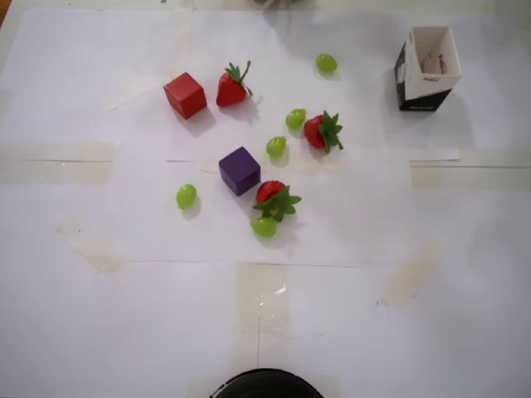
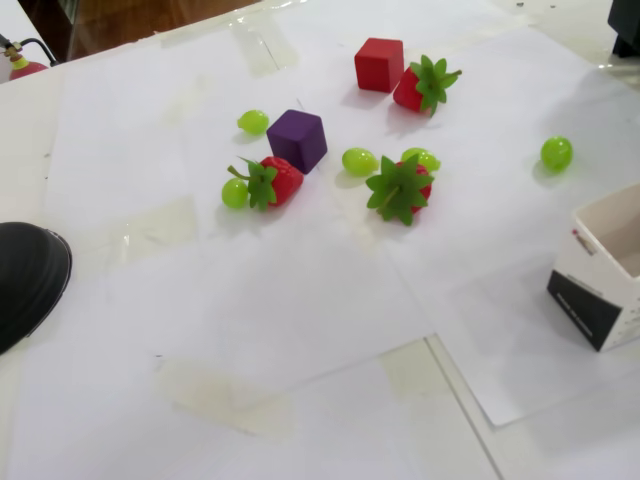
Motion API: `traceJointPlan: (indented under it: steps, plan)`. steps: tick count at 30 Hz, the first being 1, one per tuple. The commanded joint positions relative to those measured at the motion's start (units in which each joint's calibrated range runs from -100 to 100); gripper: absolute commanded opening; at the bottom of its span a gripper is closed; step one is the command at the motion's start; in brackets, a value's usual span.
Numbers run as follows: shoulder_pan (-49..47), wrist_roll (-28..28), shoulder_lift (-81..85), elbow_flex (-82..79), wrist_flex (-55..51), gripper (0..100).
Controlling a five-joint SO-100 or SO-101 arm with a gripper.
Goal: Put the purple cube on top of the red cube
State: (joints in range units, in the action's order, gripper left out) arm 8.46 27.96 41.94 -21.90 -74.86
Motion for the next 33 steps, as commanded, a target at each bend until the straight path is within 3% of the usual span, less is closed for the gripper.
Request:
traceJointPlan:
  steps: [1, 4, 13, 26, 33]
  plan:
    - [0.0, -2.2, -12.4, 15.4, -1.0, 0]
    - [-1.0, -0.6, -20.2, 23.9, -2.9, 0]
    - [-4.3, -4.7, -39.9, 47.9, -13.9, 0]
    - [-7.0, -5.4, -63.9, 72.4, -24.2, 0]
    - [-8.0, -6.1, -71.3, 74.0, -22.4, 0]
